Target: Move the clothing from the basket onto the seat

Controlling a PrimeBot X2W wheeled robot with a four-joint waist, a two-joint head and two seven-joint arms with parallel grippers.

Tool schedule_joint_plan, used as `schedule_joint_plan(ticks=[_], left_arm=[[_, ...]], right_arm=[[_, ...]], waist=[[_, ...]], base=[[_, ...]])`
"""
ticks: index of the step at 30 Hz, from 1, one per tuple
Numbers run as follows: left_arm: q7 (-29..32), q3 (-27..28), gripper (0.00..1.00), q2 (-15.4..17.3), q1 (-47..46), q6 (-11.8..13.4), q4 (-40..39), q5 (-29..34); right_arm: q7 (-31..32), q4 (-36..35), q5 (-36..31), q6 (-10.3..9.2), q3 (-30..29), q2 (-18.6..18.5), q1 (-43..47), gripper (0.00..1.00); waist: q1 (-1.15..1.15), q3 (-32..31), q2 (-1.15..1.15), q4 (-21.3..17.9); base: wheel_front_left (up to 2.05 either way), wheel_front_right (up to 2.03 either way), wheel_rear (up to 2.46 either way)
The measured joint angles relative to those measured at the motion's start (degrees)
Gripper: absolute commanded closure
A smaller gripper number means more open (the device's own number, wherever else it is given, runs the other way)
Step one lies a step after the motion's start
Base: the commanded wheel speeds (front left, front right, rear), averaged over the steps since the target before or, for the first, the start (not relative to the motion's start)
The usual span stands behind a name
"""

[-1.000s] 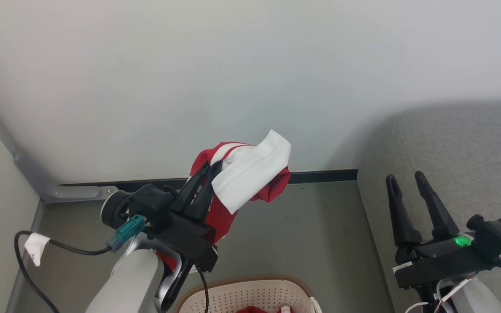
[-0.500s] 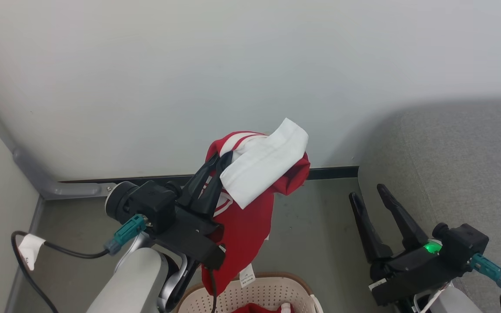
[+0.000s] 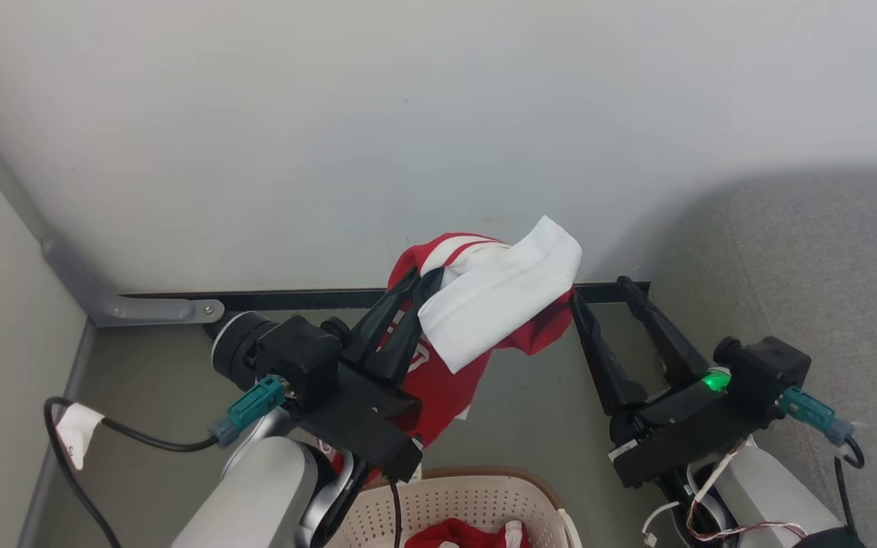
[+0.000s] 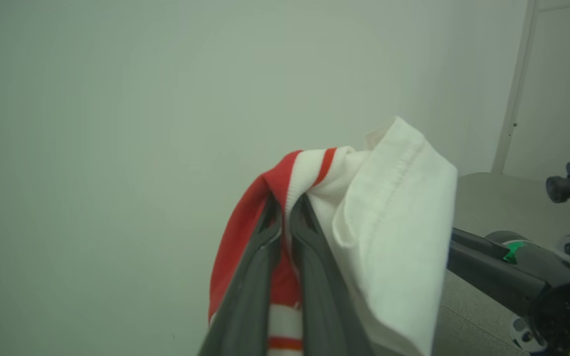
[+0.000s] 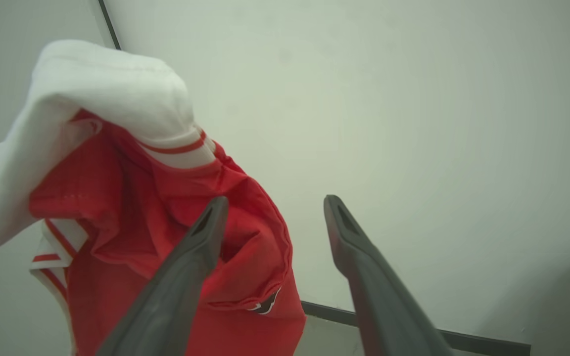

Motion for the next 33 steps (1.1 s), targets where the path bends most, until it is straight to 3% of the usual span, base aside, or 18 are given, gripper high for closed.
schedule_joint_plan(ticks=[10,30,31,33], left_arm=[[1.15,-1.12,1.0,-0.75,-0.03,-0.01,-1.03,-0.49],[2.54,-3.1,1.0,-1.37,-0.05,-0.02,-2.36,-1.59],[2.55,-3.07,1.0,-1.35,-0.05,-0.02,-2.49,-1.59],[2.65,-3.03,1.0,-1.34,-0.05,-0.02,-2.56,-1.59]], right_arm=[[3.2,8.26,0.97,0.0,2.82,0.52,-2.81,0.0],[8.01,16.38,13.47,0.0,11.12,3.32,-10.09,0.0],[8.05,16.85,13.88,0.0,11.49,3.52,-10.7,0.2],[8.05,17.01,14.34,0.0,11.79,3.69,-11.17,1.0]], waist=[[0.0,0.35,0.0,2.58],[0.0,0.36,0.0,7.36],[0.0,0.37,0.0,7.48],[0.0,0.38,0.0,7.56]], base=[[0.0,0.0,0.0],[0.0,0.0,0.0],[0.0,0.0,0.0],[0.0,0.0,0.0]])
